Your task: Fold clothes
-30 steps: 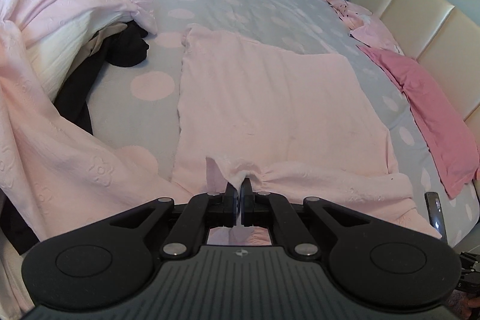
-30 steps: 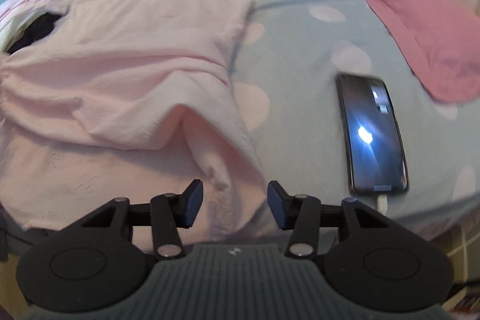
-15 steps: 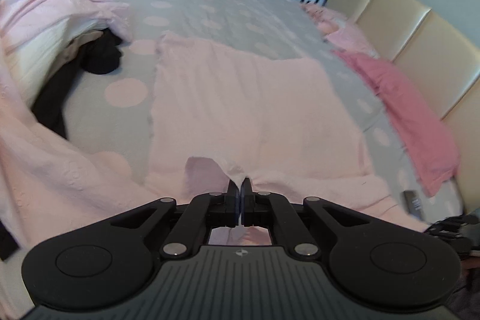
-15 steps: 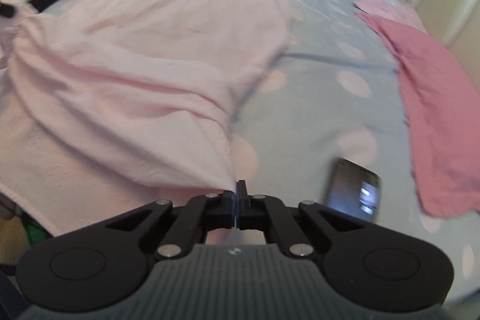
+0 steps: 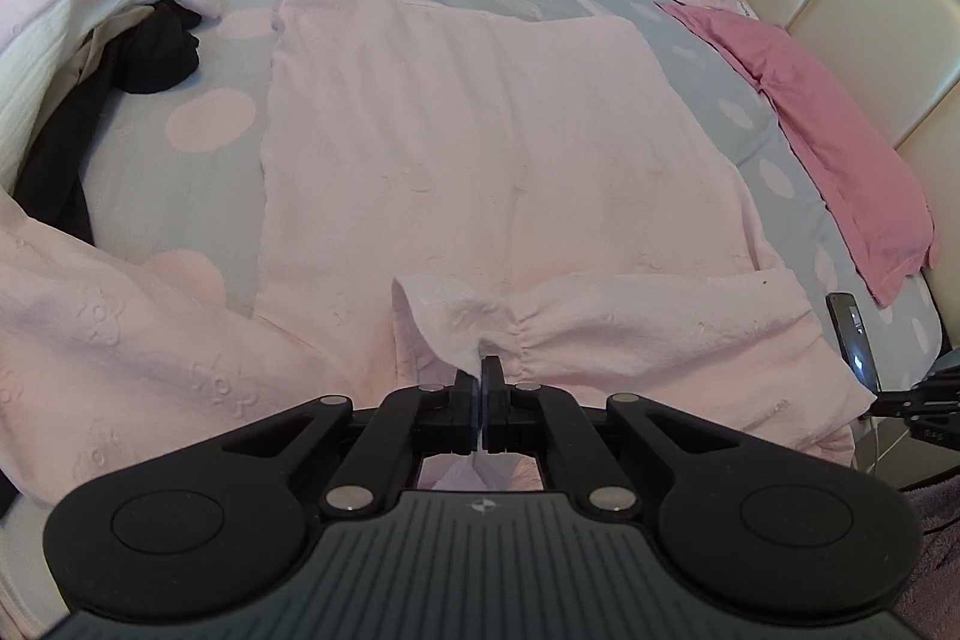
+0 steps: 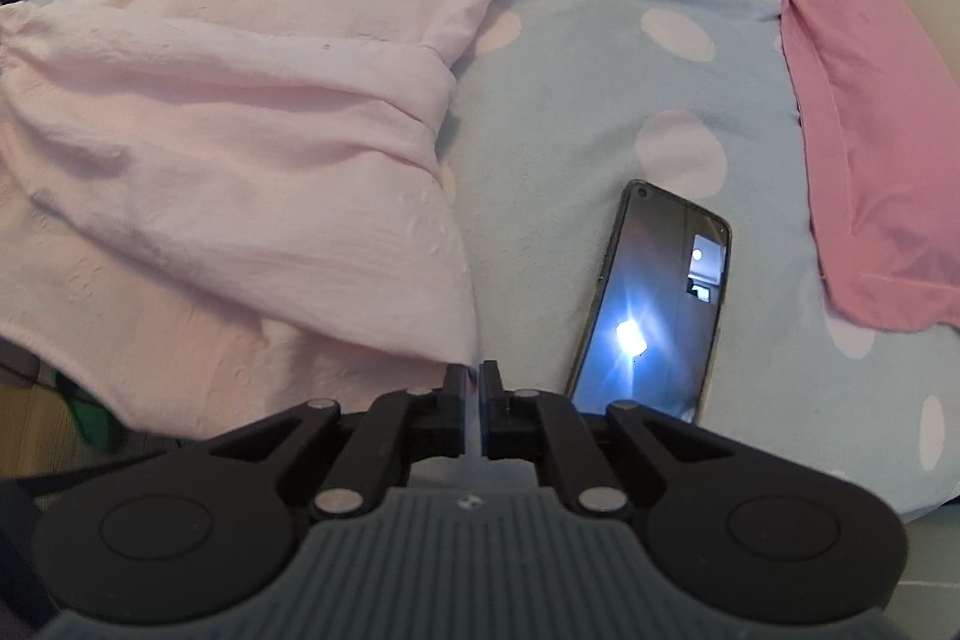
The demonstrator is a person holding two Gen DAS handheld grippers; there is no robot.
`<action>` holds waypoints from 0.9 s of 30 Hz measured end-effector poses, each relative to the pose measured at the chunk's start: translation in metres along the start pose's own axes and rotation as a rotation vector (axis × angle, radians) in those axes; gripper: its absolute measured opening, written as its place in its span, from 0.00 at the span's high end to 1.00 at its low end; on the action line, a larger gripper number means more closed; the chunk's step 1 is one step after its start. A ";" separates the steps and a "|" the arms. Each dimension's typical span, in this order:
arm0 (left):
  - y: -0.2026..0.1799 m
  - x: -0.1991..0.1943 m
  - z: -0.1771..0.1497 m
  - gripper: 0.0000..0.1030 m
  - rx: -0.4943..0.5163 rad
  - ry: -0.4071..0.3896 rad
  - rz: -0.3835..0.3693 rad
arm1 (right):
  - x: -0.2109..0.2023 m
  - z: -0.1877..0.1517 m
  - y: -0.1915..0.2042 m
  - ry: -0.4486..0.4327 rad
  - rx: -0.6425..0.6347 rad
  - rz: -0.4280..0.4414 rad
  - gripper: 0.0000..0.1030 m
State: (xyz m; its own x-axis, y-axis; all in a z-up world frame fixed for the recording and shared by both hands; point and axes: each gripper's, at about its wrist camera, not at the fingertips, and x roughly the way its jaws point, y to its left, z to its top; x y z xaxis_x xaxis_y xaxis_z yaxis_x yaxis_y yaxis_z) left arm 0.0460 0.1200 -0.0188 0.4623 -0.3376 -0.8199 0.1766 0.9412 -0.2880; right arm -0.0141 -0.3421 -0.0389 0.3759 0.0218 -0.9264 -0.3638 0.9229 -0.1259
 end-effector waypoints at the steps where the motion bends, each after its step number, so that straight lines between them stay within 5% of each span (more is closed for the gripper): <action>1: 0.001 0.001 -0.001 1.00 0.000 0.004 -0.004 | -0.008 0.003 -0.001 -0.002 -0.012 0.004 0.85; 3: 0.000 0.004 0.000 1.00 -0.002 0.009 -0.003 | -0.021 0.013 -0.005 -0.028 -0.018 0.009 0.74; 9: 0.001 0.008 0.004 1.00 -0.009 0.016 0.000 | -0.010 0.076 -0.023 -0.113 0.114 0.119 0.74; 20: 0.004 0.021 0.007 1.00 -0.013 0.028 -0.020 | 0.090 0.156 -0.052 -0.024 0.435 0.308 0.68; 22: 0.005 0.023 0.008 1.00 -0.012 0.029 -0.015 | 0.100 0.158 -0.049 0.004 0.434 0.324 0.74; 23: 0.005 0.022 0.008 1.00 -0.010 0.028 -0.003 | 0.103 0.158 -0.047 0.015 0.416 0.320 0.97; 27: 0.008 0.025 0.005 1.00 0.003 0.053 0.042 | 0.100 0.159 -0.051 -0.005 0.348 0.167 0.98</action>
State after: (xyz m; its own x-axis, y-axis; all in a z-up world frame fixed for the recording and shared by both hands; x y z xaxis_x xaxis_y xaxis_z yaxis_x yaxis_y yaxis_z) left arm 0.0638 0.1195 -0.0389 0.4226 -0.2962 -0.8565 0.1602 0.9546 -0.2511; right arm 0.1779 -0.3259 -0.0686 0.3404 0.1837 -0.9222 -0.1093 0.9818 0.1552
